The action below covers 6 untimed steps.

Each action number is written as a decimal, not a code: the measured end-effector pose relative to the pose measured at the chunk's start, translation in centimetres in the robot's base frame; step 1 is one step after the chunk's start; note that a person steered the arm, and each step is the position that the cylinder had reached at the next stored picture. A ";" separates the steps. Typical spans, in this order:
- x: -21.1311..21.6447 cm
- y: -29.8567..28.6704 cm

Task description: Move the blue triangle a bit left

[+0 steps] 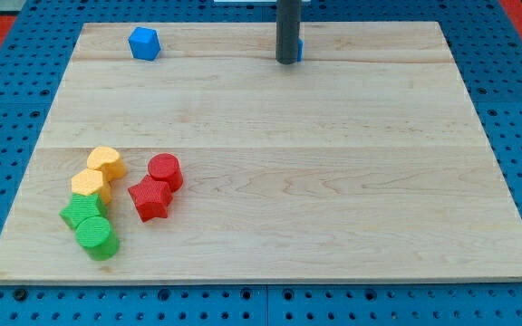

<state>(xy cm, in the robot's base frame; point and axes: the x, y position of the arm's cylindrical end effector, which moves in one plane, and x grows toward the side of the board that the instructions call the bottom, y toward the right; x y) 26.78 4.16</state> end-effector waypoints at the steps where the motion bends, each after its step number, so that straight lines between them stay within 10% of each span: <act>1: -0.2 1.9; 6: -5.1 0.2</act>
